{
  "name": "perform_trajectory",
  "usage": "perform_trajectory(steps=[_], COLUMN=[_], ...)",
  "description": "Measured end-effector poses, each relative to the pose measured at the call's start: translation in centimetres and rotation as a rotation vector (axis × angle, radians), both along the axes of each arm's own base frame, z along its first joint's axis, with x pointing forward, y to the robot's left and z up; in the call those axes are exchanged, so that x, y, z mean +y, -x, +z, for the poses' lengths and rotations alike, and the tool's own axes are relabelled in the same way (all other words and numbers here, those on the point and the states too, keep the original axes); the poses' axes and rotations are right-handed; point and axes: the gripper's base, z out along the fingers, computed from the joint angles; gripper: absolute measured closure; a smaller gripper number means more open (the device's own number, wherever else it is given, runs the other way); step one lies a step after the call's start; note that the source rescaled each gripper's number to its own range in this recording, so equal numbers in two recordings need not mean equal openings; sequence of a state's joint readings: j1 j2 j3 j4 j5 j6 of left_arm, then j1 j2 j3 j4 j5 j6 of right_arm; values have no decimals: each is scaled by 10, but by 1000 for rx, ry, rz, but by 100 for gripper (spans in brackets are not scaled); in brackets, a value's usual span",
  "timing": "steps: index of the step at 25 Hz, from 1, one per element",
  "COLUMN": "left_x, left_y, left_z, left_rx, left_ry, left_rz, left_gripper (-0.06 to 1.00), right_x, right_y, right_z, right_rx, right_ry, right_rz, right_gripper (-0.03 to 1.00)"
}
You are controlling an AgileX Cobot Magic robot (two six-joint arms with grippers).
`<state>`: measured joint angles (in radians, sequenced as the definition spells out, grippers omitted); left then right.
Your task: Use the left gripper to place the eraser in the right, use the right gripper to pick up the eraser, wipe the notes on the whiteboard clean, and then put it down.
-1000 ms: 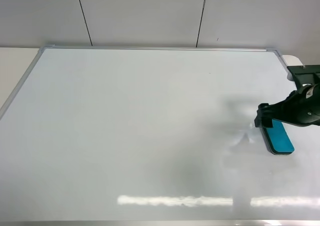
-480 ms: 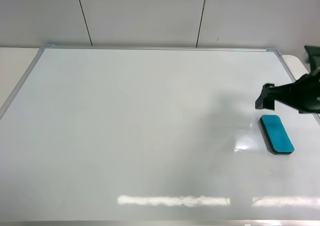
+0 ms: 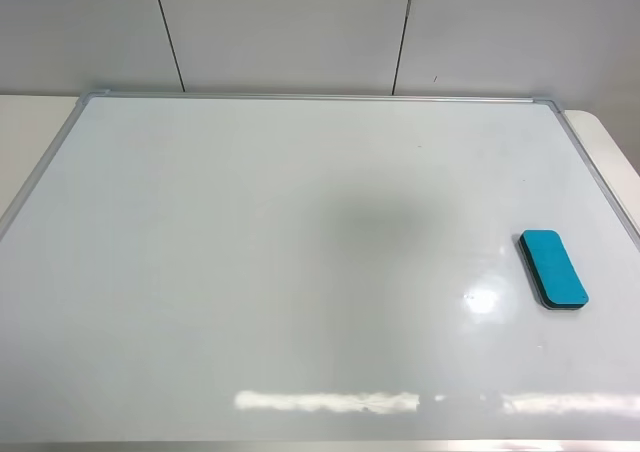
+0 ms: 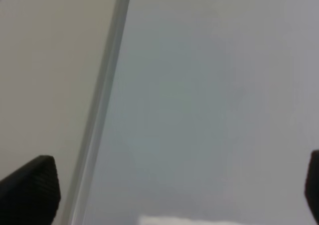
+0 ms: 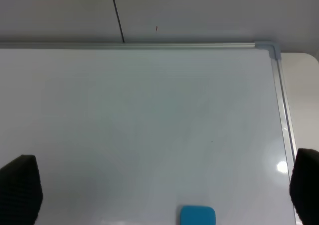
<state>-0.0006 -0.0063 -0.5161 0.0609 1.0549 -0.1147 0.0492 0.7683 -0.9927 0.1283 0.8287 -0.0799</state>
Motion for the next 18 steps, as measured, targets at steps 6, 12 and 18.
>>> perform_trajectory(steps=[6, 12, 18], left_x=[0, 0, 0], left_y=[0, 0, 0], left_z=[0, 0, 0], left_rx=[0, 0, 0], left_ry=[-1, -1, -1], left_rz=[1, 1, 1], left_gripper=[-6, -6, -6], right_x=[-8, -12, -12], right_y=[93, 138, 147], right_z=[-10, -76, -117], right_rx=[-29, -20, -21], right_ry=[71, 91, 78], right_rz=[11, -15, -20], right_gripper=[-3, -3, -3])
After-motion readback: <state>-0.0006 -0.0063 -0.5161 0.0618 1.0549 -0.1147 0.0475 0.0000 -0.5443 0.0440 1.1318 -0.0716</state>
